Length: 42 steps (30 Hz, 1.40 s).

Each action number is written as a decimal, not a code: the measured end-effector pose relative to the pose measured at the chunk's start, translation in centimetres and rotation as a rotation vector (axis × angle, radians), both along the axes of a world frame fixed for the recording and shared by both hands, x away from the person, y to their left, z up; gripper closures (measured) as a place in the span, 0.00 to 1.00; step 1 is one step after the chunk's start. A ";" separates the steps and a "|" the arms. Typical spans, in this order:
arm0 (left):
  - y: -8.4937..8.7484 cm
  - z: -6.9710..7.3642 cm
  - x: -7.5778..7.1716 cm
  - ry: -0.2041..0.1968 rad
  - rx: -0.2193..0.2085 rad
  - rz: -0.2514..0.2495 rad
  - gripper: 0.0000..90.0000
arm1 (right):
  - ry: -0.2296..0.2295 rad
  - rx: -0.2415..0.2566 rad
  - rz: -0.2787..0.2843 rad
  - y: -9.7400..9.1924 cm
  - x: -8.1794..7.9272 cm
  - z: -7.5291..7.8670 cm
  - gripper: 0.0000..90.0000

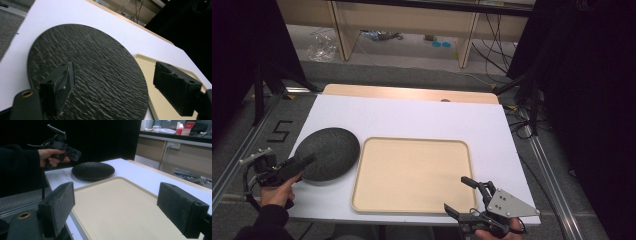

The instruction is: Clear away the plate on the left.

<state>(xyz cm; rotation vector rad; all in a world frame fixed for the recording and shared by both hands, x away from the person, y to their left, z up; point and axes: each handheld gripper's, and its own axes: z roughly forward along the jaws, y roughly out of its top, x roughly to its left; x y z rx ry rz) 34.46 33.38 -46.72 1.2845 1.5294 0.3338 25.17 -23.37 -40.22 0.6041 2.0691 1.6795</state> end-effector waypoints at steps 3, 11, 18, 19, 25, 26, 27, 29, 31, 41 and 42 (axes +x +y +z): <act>0.8 -0.3 0.2 0.007 -0.037 0.027 0.19 | -0.004 0.008 -0.003 0.0 0.0 0.0 0.17; 2.5 -1.1 0.6 0.012 -0.138 0.071 0.20 | -0.007 -0.007 -0.003 -0.1 0.0 0.1 0.17; 3.1 -1.3 0.9 0.034 -0.133 0.098 0.20 | -0.010 -0.001 -0.006 0.0 -0.1 0.2 0.17; 3.1 -1.3 1.0 0.028 -0.153 0.114 0.20 | -0.007 -0.007 -0.004 -0.1 -0.1 0.2 0.17; 3.9 -1.9 1.2 0.057 -0.182 0.119 0.20 | -0.007 -0.008 0.000 -0.1 -0.1 0.1 0.18; 3.9 -1.9 1.2 0.062 -0.186 0.118 0.20 | -0.008 -0.008 0.001 -0.1 -0.1 0.1 0.17; 3.9 -2.0 1.2 0.064 -0.184 0.116 0.20 | -0.012 -0.002 0.001 0.0 -0.1 0.1 0.18; 3.8 -2.0 1.3 0.076 -0.182 0.108 0.20 | -0.010 -0.002 0.005 0.0 -0.1 0.1 0.18; 3.8 -2.1 1.4 0.080 -0.191 0.100 0.20 | -0.009 -0.004 0.005 0.0 -0.1 0.1 0.18; 4.0 -2.9 1.9 0.119 -0.211 0.096 0.21 | -0.006 -0.003 0.007 0.1 -0.1 0.1 0.18; 4.0 -3.0 1.9 0.125 -0.208 0.095 0.21 | -0.012 -0.002 0.007 0.1 -0.1 0.1 0.18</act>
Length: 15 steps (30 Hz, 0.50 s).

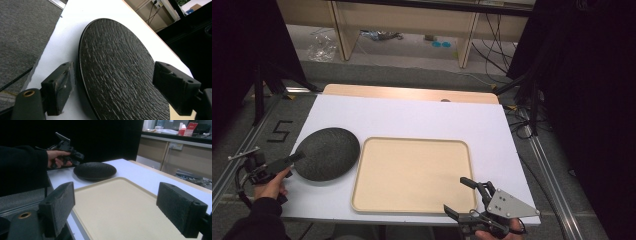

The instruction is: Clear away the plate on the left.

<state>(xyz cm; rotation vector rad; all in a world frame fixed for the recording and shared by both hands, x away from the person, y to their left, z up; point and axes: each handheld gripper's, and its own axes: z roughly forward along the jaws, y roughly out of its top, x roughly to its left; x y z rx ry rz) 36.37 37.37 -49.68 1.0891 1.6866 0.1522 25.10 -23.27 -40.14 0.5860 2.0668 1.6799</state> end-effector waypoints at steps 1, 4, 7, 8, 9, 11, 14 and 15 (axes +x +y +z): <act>0.0 -0.1 0.1 0.003 -0.001 -0.004 0.21 | 0.021 0.002 0.001 0.0 -0.1 0.0 0.18; -0.1 -0.2 0.2 0.008 -0.005 -0.013 0.21 | -0.001 -0.003 0.002 0.0 0.0 0.0 0.18; -0.2 -0.3 0.4 0.022 -0.007 -0.023 0.22 | -0.012 0.000 0.006 0.0 0.0 0.0 0.19; -0.2 -0.3 0.5 0.027 -0.012 -0.024 0.22 | -0.010 0.002 0.004 0.0 0.0 0.0 0.19; -0.3 -0.3 0.5 0.030 -0.020 -0.021 0.22 | -0.010 -0.001 0.004 0.1 0.0 0.0 0.19; -0.3 -0.4 0.6 0.039 -0.014 -0.023 0.23 | -0.009 -0.003 0.008 0.0 0.0 0.0 0.19; -0.2 -0.5 0.7 0.040 -0.035 -0.031 0.24 | -0.013 0.005 0.012 0.2 0.0 -0.1 0.19; -0.2 -0.6 0.7 0.043 -0.049 -0.034 0.24 | -0.009 -0.003 0.005 0.1 -0.1 0.0 0.19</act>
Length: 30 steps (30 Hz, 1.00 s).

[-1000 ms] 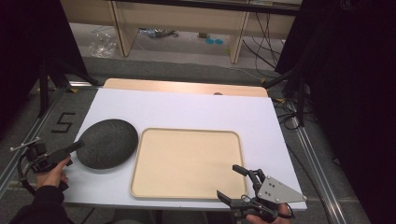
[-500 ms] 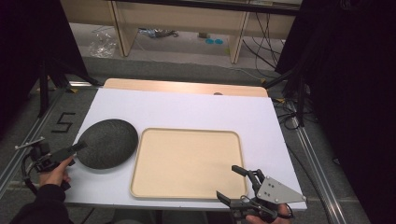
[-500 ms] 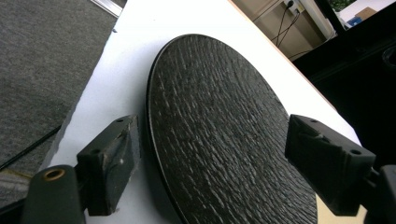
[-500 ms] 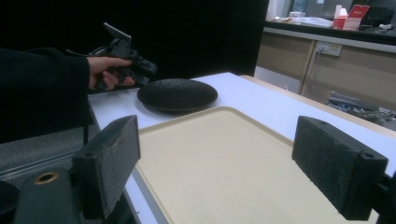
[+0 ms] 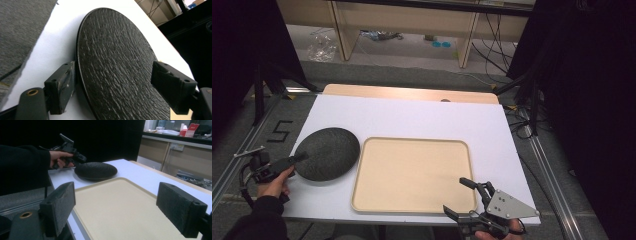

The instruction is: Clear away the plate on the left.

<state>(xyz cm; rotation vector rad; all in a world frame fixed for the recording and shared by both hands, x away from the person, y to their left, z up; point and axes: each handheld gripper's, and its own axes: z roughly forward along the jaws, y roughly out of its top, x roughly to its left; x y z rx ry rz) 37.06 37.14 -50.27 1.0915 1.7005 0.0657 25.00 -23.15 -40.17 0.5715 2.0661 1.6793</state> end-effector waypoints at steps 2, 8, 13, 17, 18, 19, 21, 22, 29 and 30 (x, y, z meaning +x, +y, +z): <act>0.0 -0.1 0.0 0.006 -0.012 -0.004 0.24 | -0.007 0.013 0.012 0.1 0.1 0.0 0.19; -0.1 -0.3 0.2 0.011 -0.039 -0.006 0.25 | -0.005 0.005 0.008 0.0 0.0 0.0 0.19; -0.5 -0.7 0.6 0.028 -0.069 -0.009 0.26 | -0.006 0.001 0.011 0.1 0.0 0.0 0.19; -0.4 -0.8 0.6 0.035 -0.090 0.008 0.32 | 0.002 -0.007 0.020 0.1 0.0 0.0 0.19; -0.3 -0.8 0.5 0.056 -0.069 0.020 0.36 | 0.003 -0.009 0.021 0.1 0.0 0.0 0.19; -0.2 -0.8 0.5 0.065 -0.071 0.028 0.42 | -0.003 -0.010 0.020 0.2 0.0 0.0 0.19; 0.0 -0.9 0.5 0.087 -0.053 0.039 0.52 | 0.000 -0.011 0.023 0.2 0.0 0.0 0.19; 0.1 -0.9 0.5 0.096 -0.036 0.039 0.59 | 0.000 -0.009 0.020 0.2 0.0 0.0 0.19; 0.4 -1.1 0.5 0.129 -0.017 0.053 0.81 | -0.004 -0.006 0.032 0.3 0.1 -0.1 0.19; 0.5 -1.1 0.5 0.130 -0.030 0.058 0.81 | -0.006 -0.007 0.034 0.3 0.1 -0.1 0.19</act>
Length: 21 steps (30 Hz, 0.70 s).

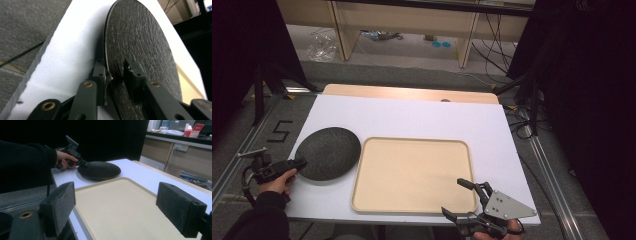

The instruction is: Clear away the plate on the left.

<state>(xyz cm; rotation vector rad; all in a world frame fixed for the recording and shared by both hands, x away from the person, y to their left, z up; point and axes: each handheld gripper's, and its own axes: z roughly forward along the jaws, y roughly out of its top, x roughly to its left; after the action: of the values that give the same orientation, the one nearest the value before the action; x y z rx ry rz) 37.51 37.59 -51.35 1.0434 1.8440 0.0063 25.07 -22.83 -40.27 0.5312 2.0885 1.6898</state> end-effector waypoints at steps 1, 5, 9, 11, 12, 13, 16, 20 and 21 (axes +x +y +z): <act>0.1 0.0 0.0 0.003 -0.016 -0.002 0.82 | 0.002 -0.008 -0.008 0.0 -0.1 0.0 0.19; 0.6 -0.3 -0.3 -0.007 -0.113 0.007 0.87 | 0.001 0.001 0.005 0.1 0.0 0.0 0.19; 0.8 0.0 -0.4 -0.042 -0.176 0.008 0.92 | 0.003 -0.008 0.003 0.1 0.0 0.0 0.19; 0.9 0.2 -0.4 -0.035 -0.195 -0.003 0.93 | 0.003 -0.003 0.011 0.2 0.0 0.0 0.19; 0.8 0.1 -0.4 -0.037 -0.202 0.002 0.94 | 0.000 0.008 0.014 0.2 0.1 -0.1 0.19; 0.9 0.0 -0.4 -0.035 -0.221 -0.002 0.94 | 0.003 -0.009 0.002 0.1 0.0 0.0 0.19; 0.8 0.2 -0.5 -0.047 -0.246 0.016 0.96 | 0.009 -0.017 0.013 0.1 0.0 0.0 0.20; 0.8 0.2 -0.6 -0.057 -0.265 0.029 0.97 | 0.006 0.002 0.019 0.3 0.0 0.0 0.20; 0.8 0.2 -0.7 -0.046 -0.277 0.038 0.97 | 0.008 -0.009 0.020 0.2 0.0 0.0 0.20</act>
<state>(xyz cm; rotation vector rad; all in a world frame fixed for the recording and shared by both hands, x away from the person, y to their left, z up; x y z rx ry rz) 36.85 38.44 -51.15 0.8082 1.7637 -0.1949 25.07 -22.63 -40.31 0.5164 2.1130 1.6912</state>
